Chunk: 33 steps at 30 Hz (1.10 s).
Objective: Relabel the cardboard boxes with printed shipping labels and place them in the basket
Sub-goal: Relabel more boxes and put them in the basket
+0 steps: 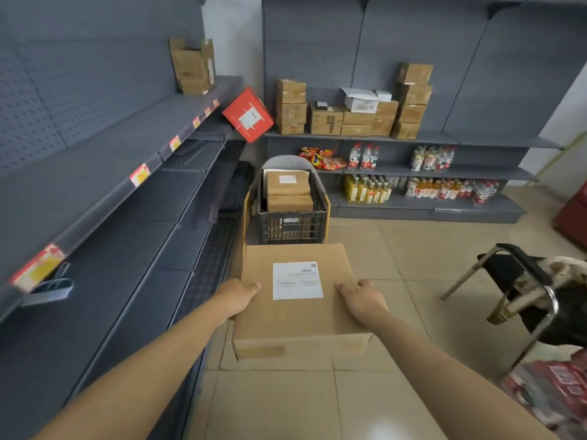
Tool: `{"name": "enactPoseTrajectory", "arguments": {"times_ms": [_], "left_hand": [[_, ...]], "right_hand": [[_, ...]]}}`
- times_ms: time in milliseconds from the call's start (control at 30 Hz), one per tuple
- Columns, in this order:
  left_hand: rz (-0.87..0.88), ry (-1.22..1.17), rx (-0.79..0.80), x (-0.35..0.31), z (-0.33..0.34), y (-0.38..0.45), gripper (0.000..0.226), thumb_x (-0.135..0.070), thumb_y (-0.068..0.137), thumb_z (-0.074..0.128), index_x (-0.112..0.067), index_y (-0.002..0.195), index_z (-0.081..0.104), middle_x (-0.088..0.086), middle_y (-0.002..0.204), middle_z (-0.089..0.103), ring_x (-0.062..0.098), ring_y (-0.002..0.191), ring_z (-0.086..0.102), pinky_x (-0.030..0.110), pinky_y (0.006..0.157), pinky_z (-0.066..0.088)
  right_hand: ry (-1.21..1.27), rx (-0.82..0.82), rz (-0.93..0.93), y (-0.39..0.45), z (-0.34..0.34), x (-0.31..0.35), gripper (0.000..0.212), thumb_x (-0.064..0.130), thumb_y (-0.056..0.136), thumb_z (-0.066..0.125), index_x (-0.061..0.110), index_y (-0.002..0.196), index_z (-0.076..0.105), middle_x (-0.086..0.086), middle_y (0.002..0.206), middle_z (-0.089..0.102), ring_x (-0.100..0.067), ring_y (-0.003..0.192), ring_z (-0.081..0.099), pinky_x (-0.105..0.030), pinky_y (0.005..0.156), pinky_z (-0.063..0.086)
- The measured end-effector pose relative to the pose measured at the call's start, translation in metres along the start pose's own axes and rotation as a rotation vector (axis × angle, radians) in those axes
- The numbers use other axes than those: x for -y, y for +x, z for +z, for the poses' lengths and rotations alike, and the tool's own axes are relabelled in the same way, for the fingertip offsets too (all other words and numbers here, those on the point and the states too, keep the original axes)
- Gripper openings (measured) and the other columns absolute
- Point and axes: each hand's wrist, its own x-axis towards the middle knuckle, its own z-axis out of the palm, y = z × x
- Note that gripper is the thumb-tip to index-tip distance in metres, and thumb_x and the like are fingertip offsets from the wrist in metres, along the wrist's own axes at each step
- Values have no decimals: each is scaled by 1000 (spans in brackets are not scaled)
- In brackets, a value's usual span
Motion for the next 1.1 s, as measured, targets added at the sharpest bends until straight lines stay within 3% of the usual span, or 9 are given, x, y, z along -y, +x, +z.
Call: {"name": "enactPoseTrajectory", "arguments": {"times_ms": [133,267,400,533,733,867,967,1100], "left_hand": [[16,4,-9,-37,-7,78,48,-49,95,48,-9,122,53,7,110,61,21,92,60,31,71,51],[1,60,-53,-77,-23,146,52,-50,95,47,-9,128,50,8,121,58,24,104,58,33,81,48],[-21,52,-70,-99,-33,205,53,-51,95,46,-10,129,49,8,123,57,24,106,57,33,82,46],[-58,22,-52,-112,-42,269,54,-52,94,47,-10,128,51,7,123,58,24,107,58,38,93,48],[-32,35,-5,-150,-65,385,54,-51,94,48,-10,129,51,8,124,58,25,107,58,35,88,50],[1,-12,16,-179,-88,453,51,-48,95,48,-11,129,52,5,120,59,22,103,58,28,73,50],[12,-53,19,-198,-94,492,52,-47,94,50,-11,131,51,7,125,58,24,110,58,40,93,50],[6,-102,33,-216,-86,535,48,-44,94,53,-13,131,50,6,126,58,24,112,58,44,97,49]], "right_hand": [[-71,36,-10,88,-5,33,68,58,90,46,8,136,44,-13,130,55,-31,113,56,-33,84,44],[-77,91,-28,164,-7,71,67,59,90,47,7,133,46,-12,127,57,-30,109,57,-35,85,47],[-119,110,-74,228,-8,110,66,59,89,49,6,129,49,-13,127,58,-31,112,57,-38,91,48],[-100,144,-64,290,-1,143,59,57,88,54,9,122,56,-11,122,61,-27,102,58,-31,78,44],[-152,135,-60,395,12,202,58,54,91,52,9,127,55,-11,125,60,-28,110,58,-29,77,41],[-150,133,-37,459,13,247,60,55,90,53,8,127,53,-11,125,59,-28,109,58,-31,78,43],[-132,116,-14,499,13,266,57,52,91,53,8,128,52,-10,125,59,-24,98,55,-32,76,42],[-111,119,65,552,15,277,59,48,92,55,4,130,49,-13,128,57,-30,110,57,-34,80,44]]}}
